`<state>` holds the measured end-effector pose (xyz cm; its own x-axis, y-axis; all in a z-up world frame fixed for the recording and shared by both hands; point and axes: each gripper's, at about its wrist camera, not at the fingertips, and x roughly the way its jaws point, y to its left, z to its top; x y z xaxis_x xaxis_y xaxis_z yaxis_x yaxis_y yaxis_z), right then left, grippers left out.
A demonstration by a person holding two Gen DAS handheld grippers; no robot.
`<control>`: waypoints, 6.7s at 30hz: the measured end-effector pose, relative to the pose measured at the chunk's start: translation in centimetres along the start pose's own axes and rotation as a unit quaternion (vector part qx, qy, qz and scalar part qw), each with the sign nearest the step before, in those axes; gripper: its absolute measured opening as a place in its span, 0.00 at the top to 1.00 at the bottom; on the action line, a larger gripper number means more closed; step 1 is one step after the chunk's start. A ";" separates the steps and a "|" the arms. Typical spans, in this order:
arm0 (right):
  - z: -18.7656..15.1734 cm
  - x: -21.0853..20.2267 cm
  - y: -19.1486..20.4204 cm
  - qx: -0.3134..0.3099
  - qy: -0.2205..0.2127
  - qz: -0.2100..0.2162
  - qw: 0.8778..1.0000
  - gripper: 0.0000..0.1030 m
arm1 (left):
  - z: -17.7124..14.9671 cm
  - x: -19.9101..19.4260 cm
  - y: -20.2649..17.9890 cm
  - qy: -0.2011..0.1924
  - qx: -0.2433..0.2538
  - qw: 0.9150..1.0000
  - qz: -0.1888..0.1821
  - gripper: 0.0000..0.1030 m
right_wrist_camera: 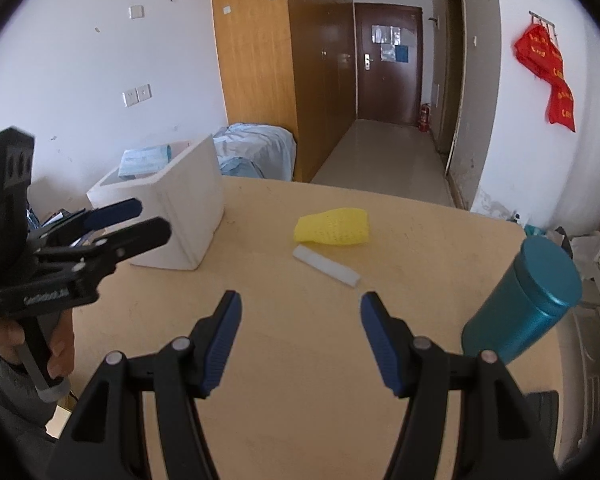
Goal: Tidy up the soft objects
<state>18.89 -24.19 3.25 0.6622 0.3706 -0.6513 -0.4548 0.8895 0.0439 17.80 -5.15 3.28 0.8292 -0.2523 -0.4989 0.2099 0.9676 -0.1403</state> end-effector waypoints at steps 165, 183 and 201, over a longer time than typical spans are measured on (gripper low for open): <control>4.2 11.2 -11.6 0.152 0.016 -0.041 0.987 0.94 | -1.7 21.3 -0.5 0.134 0.094 0.985 -0.058 0.21; 4.1 11.1 -11.6 0.144 0.016 -0.024 0.989 0.94 | -2.0 26.0 -0.6 0.183 0.065 0.981 -0.029 0.21; 4.1 11.2 -11.6 0.145 0.016 -0.022 0.989 0.94 | -2.8 24.6 -2.3 0.171 0.096 0.980 -0.044 0.82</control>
<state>33.99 -29.29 -1.43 0.6561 0.3254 -0.6809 -0.2324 0.9456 0.2279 36.22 -13.65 -11.06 0.5883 -0.2918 -0.7541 0.3931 0.9182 -0.0487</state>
